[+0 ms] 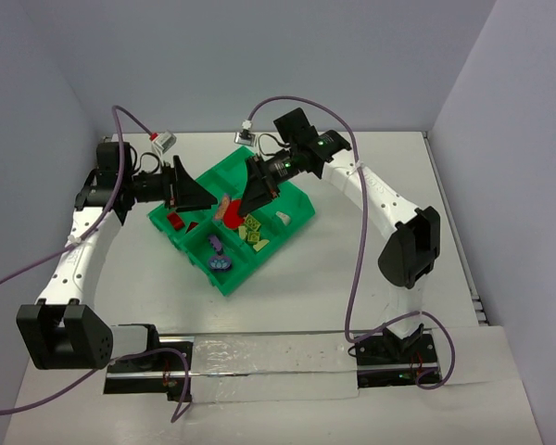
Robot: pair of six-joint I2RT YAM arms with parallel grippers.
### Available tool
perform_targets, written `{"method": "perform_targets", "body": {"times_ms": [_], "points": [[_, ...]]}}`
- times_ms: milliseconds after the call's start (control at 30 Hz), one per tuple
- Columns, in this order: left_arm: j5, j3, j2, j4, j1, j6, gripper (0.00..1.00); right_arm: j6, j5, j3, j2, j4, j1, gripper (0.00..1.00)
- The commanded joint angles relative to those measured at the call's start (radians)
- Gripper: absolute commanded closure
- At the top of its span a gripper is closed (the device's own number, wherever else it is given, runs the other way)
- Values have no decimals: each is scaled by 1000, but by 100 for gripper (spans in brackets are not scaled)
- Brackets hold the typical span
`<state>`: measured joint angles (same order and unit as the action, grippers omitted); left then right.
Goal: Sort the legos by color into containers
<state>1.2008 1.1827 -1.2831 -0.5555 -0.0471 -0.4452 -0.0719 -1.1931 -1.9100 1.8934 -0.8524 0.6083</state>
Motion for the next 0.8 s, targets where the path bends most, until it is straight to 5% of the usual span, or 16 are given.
{"method": "perform_targets", "body": {"times_ms": [0, 767], "points": [[97, -31, 24, 117, -10, -32, 4, 6, -39, -61, 27, -22, -2, 100], [135, -56, 33, 139, -67, -24, 26, -55, -48, -57, 17, 47, 2, 100]]}}
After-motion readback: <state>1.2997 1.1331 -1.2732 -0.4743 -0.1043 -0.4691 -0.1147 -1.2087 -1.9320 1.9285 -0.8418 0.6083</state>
